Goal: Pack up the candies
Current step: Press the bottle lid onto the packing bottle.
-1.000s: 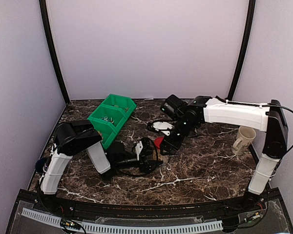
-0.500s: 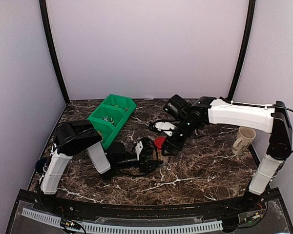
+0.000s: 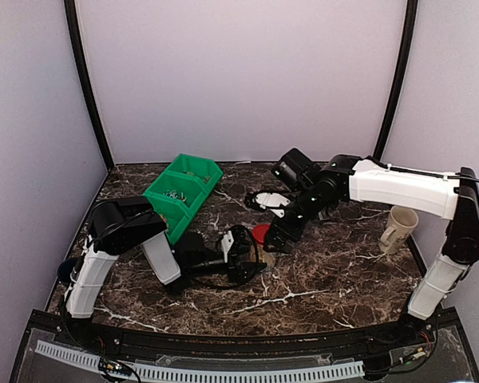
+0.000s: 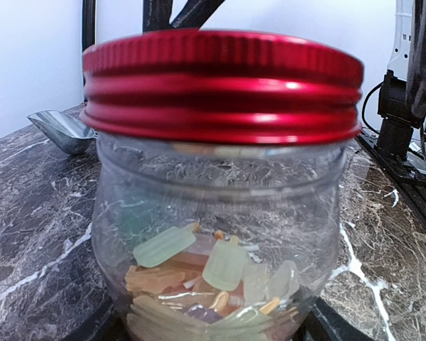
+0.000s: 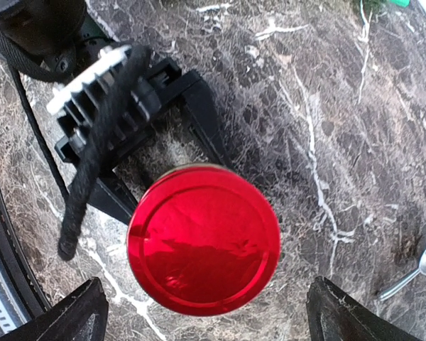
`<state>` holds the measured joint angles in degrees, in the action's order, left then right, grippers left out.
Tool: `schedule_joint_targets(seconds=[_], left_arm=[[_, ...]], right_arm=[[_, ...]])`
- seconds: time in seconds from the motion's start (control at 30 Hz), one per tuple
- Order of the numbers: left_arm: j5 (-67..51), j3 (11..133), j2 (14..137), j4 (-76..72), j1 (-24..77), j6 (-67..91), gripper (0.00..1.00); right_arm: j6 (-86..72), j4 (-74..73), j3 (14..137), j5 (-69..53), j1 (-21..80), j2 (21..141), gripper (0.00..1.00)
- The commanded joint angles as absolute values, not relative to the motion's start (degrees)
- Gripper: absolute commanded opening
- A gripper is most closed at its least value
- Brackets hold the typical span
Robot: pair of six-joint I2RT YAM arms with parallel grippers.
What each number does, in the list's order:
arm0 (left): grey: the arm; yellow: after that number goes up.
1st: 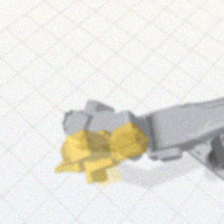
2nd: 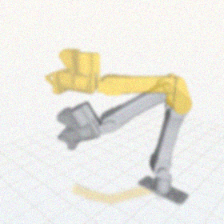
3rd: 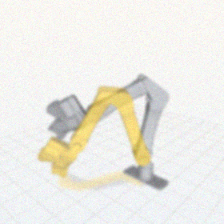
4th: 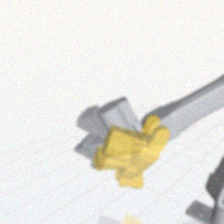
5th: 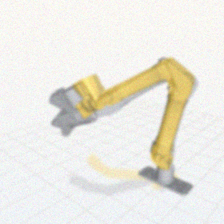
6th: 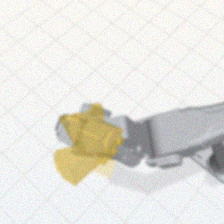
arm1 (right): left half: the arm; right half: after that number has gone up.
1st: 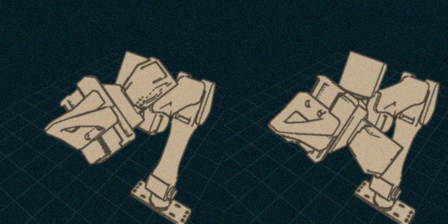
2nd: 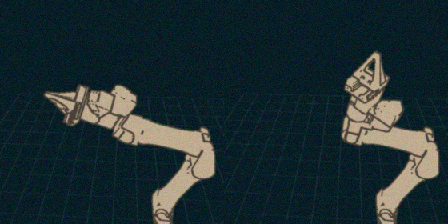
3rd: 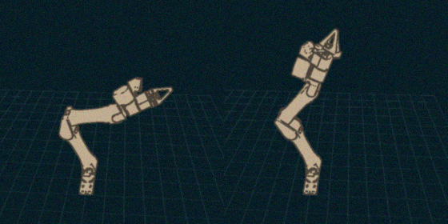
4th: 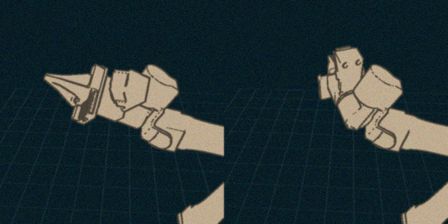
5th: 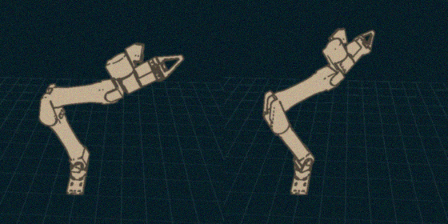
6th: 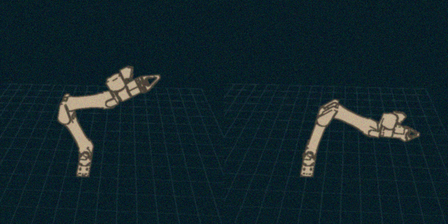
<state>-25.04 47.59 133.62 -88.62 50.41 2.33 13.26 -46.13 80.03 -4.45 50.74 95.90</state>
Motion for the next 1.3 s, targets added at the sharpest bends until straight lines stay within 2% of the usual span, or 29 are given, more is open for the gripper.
schedule_joint_targets(seconds=[0.0, 0.2, 0.27, 0.4, 0.6, 0.73, 1.27], left_arm=[[-25.3, 47.5, 134.6, -84.0, 50.5, 2.5, 0.73], [-25.4, 47.7, 134.6, -83.9, 50.5, 2.4, 0.73], [-25.4, 47.8, 134.6, -83.8, 50.5, 2.5, 0.73], [-25.5, 47.9, 134.6, -83.5, 50.5, 2.4, 0.73], [-25.6, 47.9, 134.6, -83.4, 50.5, 2.5, 0.73], [-25.4, 48.2, 134.6, -82.8, 50.5, 2.5, 0.73], [-25.2, 48.5, 134.7, -82.0, 50.5, 2.5, 0.73]], right_arm=[[14.6, -42.6, 82.6, -5.9, 49.9, 93.2, 0.98], [10.1, -34.2, 81.9, -8.0, 47.0, 90.3, 1.00], [6.6, -30.5, 81.5, -8.9, 45.5, 89.6, 0.93], [1.5, -26.4, 80.7, -13.4, 43.6, 90.9, 0.74], [-0.4, -25.2, 80.3, -18.2, 43.7, 95.9, 0.66], [-0.9, -24.3, 79.9, -20.2, 43.8, 96.6, 0.65], [3.9, -28.5, 75.3, -13.2, 46.0, 96.7, 0.66]])
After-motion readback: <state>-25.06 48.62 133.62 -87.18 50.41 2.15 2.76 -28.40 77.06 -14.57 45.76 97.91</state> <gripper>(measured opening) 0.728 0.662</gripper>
